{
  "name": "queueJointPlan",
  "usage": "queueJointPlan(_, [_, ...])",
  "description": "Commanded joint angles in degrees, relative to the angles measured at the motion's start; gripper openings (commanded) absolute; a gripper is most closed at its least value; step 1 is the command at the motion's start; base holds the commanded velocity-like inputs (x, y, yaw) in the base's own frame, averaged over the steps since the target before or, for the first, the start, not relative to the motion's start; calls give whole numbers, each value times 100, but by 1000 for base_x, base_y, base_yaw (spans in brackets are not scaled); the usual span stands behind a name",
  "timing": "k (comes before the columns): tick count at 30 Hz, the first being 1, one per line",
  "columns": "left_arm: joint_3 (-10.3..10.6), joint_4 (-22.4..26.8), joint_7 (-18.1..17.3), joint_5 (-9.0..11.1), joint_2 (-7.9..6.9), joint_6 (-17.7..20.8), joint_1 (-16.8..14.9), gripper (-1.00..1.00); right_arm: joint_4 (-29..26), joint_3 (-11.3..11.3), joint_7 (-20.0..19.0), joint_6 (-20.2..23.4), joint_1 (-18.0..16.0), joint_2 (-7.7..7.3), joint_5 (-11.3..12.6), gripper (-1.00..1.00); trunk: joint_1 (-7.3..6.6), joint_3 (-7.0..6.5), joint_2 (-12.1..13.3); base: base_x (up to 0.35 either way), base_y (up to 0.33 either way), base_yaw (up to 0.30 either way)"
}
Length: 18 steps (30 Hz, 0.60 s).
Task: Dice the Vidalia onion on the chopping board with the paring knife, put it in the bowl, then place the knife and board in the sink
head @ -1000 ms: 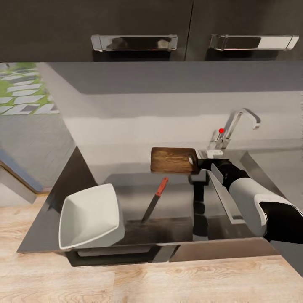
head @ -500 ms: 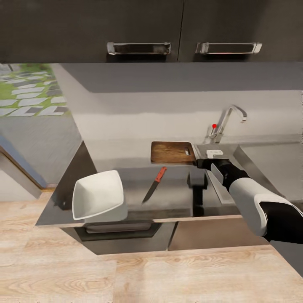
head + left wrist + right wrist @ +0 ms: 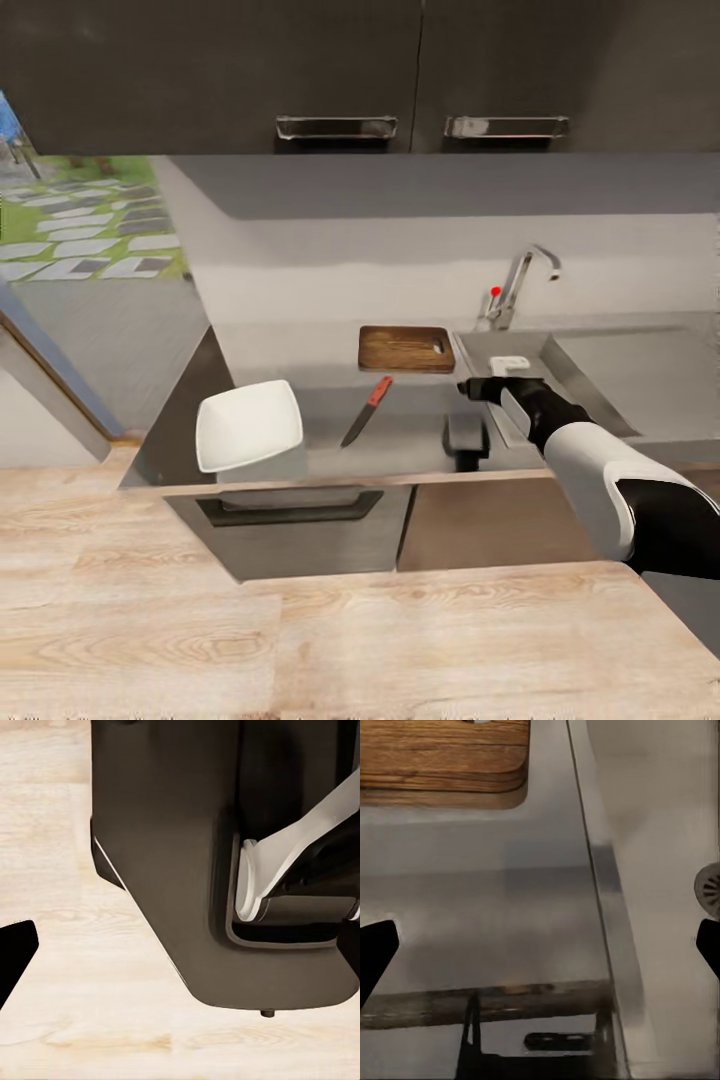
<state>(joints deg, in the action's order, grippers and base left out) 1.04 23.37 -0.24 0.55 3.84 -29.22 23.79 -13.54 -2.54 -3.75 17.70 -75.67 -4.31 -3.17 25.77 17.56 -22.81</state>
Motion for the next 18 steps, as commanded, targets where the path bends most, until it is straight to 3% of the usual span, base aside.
queueJointPlan(1, [8,10,-2,7,0,-5,3,100,-12,-27,-29,33,-2,0,-35,100,1,0,-10,-274,0,0])
queueJointPlan(18, [10,10,-2,7,1,-5,3,100,-8,-27,-29,20,-1,19,-35,100,1,-156,-10,-274,0,0])
